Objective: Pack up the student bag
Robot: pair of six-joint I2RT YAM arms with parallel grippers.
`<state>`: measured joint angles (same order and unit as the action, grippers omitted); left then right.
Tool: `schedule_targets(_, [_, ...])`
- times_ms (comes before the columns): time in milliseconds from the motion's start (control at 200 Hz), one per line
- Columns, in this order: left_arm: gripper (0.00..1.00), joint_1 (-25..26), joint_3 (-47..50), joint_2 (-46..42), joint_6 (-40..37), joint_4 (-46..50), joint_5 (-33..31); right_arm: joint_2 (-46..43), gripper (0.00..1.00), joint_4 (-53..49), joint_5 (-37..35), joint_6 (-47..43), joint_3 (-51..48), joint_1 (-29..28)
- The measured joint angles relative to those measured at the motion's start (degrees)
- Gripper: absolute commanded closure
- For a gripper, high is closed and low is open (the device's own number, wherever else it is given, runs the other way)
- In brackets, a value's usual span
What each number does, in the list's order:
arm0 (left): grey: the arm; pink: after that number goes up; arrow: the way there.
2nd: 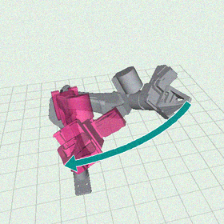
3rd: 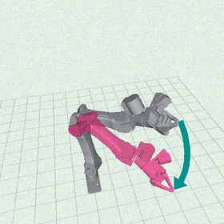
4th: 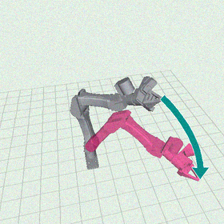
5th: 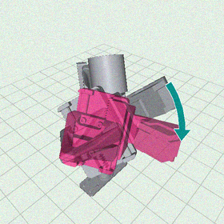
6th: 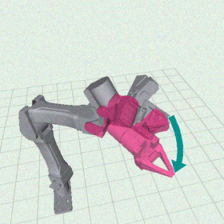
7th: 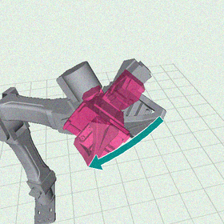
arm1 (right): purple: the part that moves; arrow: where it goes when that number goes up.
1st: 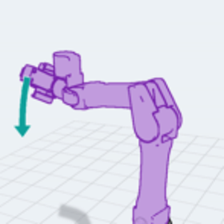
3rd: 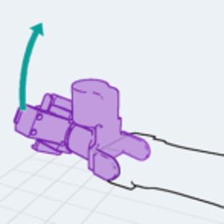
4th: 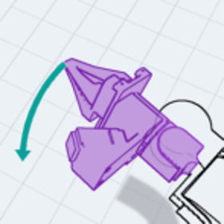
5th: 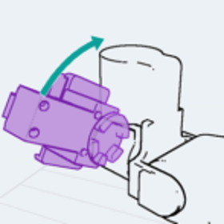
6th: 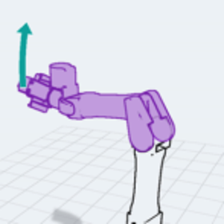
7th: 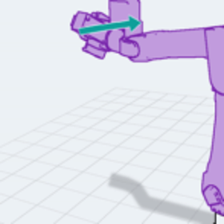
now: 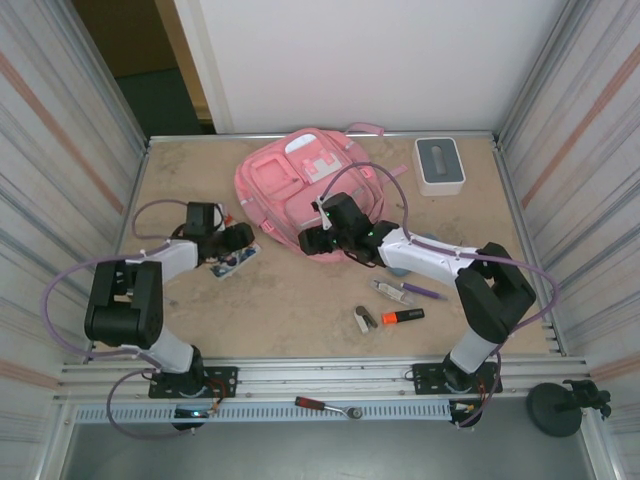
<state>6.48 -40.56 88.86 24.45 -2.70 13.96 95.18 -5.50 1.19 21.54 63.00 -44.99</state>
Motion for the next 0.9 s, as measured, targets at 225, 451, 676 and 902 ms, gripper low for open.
schedule_targets(225, [0.32, 12.1, 13.1, -9.7, 5.6, -9.9, -3.2, -2.1, 0.32, 0.2, 0.5, 0.4, -2.6, 1.5])
schedule_targets(451, [0.21, 29.0, 21.2, -34.5, 11.3, 4.4, -8.9, -4.7, 0.32, -0.1, 6.3, 1.4, -4.7, 3.5])
schedule_targets(676, [0.15, 18.8, 21.9, -54.3, 14.0, 17.9, -18.5, 2.3, 0.29, 3.7, 12.7, 8.0, -4.0, -4.3])
schedule_targets(902, [0.21, 10.9, 24.6, -47.3, 14.8, 21.7, -11.9, 11.1, 0.33, 6.1, 14.0, 16.1, -3.0, -7.8])
